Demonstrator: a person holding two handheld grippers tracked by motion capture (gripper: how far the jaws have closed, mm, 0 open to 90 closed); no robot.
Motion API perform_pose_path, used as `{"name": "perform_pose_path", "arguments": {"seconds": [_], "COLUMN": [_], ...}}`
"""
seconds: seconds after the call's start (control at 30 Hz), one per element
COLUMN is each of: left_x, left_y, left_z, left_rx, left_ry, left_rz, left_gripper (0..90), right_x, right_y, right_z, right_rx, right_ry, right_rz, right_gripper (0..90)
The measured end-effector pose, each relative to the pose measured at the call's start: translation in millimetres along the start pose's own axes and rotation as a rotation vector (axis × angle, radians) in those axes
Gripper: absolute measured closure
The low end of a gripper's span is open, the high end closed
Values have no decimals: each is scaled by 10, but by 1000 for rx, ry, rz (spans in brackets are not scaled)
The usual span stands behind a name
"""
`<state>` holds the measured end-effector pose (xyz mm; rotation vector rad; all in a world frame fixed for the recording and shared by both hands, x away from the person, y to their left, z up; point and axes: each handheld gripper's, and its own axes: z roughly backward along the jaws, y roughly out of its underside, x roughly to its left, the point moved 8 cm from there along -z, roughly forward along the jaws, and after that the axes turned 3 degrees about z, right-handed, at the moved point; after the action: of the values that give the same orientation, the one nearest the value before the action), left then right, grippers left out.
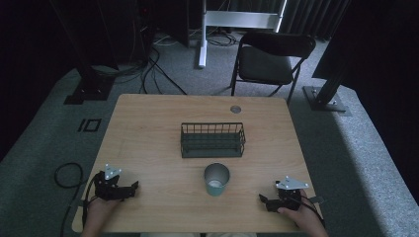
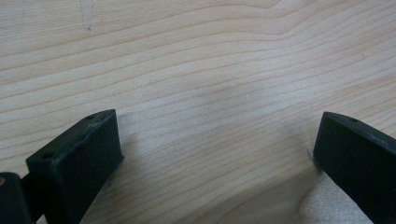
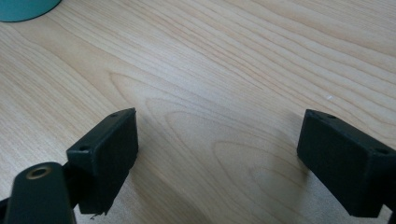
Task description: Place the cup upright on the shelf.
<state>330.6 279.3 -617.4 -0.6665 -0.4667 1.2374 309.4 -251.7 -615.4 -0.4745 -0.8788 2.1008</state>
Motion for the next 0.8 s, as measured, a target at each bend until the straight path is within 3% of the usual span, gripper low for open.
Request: {"name": "perform_pose_path", "arguments": {"seconds": [0.8], "left_x": [0], "left_y": [0], "left_z": [-1], "left_rx": [-1], "left_ry": [0], "left_rz": [0], "left_gripper": [15], "right_x": [20], "right_y": [9], "right_z": [12], "right_rx": [1], "right_ry": [-2], "right_rz": [4], "right_gripper": [121]}}
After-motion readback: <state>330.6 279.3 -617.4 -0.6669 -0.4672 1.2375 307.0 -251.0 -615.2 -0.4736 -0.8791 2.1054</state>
